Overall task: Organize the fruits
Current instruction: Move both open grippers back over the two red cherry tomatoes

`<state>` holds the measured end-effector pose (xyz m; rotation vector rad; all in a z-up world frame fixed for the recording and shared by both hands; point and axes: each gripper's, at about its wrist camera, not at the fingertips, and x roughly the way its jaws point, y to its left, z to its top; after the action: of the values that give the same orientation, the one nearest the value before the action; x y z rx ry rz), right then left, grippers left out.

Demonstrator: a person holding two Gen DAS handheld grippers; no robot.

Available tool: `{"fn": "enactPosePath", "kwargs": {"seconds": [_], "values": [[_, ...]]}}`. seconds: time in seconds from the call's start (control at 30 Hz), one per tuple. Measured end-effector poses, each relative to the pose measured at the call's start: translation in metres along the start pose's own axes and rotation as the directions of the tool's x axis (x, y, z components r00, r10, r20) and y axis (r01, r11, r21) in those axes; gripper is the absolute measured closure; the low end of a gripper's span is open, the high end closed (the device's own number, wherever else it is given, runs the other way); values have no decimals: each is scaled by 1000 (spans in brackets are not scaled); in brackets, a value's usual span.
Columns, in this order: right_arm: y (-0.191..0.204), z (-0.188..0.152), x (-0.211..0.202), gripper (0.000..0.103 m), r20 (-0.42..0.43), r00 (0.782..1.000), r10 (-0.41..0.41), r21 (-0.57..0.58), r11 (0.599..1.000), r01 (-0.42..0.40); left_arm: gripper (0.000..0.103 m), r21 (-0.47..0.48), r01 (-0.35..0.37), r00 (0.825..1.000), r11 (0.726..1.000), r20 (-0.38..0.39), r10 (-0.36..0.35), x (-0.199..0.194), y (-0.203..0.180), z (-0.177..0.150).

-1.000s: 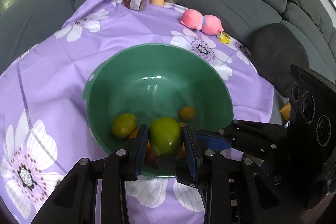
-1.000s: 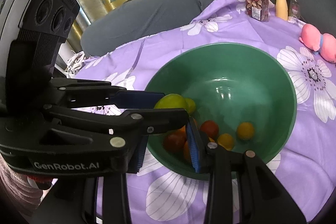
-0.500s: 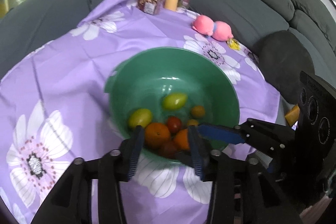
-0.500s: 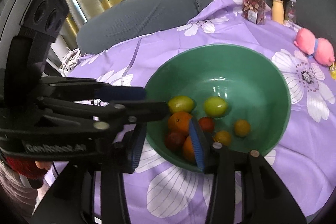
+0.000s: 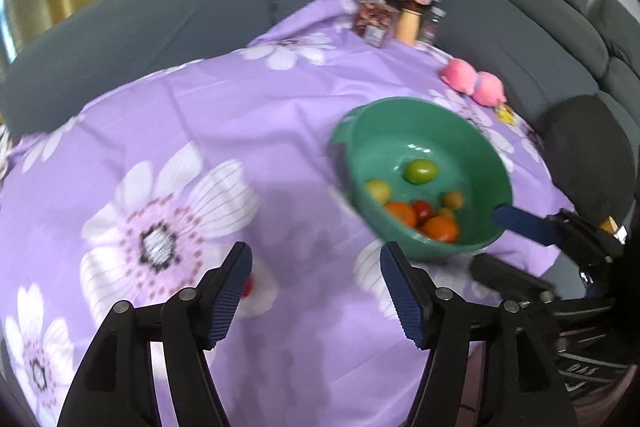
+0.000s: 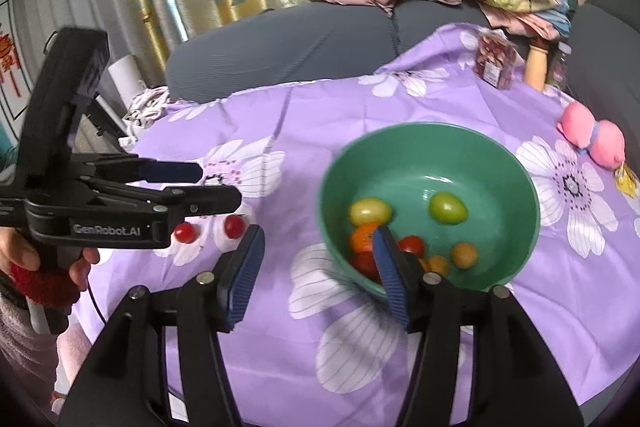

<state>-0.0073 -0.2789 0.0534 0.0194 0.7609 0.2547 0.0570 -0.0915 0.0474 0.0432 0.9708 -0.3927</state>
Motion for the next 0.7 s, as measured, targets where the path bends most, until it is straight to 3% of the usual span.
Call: {"fn": "enactPosePath", "kwargs": {"seconds": [0.17, 0.23, 0.7], "values": [[23, 0, -1, 40, -11, 999, 35, -55, 998, -36, 35, -48, -43, 999, 998, -4, 43, -12, 23, -23], [31, -1, 1, 38, -20, 999, 44, -69, 997, -45, 28, -68, -54, 999, 996, -10, 53, -15, 31, -30], [71, -4, 19, 37, -92, 993, 73, -125, 989, -85, 28, -173, -97, 995, 980, -30, 93, -27, 76, -75]]}}
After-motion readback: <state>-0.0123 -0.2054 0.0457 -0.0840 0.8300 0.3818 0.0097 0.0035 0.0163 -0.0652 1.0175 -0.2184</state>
